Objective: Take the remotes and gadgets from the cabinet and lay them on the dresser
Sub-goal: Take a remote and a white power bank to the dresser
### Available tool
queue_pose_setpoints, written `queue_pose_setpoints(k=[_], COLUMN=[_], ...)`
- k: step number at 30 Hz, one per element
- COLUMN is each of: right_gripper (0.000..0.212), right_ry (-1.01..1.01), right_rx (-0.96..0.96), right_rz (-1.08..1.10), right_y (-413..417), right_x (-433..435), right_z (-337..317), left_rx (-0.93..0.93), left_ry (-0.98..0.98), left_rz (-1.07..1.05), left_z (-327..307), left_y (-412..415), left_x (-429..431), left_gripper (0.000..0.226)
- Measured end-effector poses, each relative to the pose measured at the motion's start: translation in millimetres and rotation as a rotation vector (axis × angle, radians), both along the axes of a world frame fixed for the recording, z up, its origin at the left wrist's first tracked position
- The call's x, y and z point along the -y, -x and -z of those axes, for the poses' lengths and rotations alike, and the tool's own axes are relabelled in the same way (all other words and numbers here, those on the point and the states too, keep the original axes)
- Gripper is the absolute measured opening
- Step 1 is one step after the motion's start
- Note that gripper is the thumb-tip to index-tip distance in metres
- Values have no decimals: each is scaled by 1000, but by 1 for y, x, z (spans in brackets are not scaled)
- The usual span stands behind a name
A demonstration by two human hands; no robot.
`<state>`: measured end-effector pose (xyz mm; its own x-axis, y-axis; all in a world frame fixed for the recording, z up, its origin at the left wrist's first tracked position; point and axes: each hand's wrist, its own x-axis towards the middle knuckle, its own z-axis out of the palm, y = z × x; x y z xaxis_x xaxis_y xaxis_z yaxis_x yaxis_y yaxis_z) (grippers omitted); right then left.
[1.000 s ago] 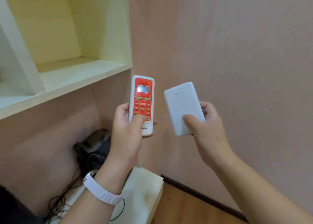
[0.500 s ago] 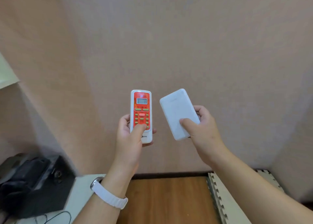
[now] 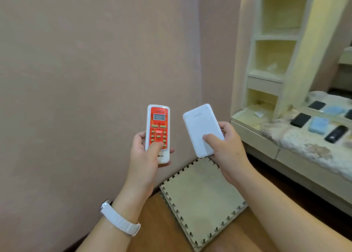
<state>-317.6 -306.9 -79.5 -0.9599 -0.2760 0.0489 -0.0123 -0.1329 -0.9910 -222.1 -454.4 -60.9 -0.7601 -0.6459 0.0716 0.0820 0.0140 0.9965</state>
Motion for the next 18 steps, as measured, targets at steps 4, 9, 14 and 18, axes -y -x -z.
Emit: queue_pose_setpoints(k=[4,9,14,18], right_gripper=[24,25,22,23], right_ry=[15,23,-69,-118], right_rx=[17,70,103,149], right_rz=[150,309,507,638], right_y=[26,48,83,121], right_x=[-63,-121,-166,-192], right_z=[4,15,33,46], left_rx=[22,51,96,135], left_ry=[-6,-11,-55,-96], left_rz=[150,331,495,618], left_z=[4,19,41,60], left_y=[49,109,177,237], left_x=[-49,-98,-135,-158], left_gripper=[25,25,27,29])
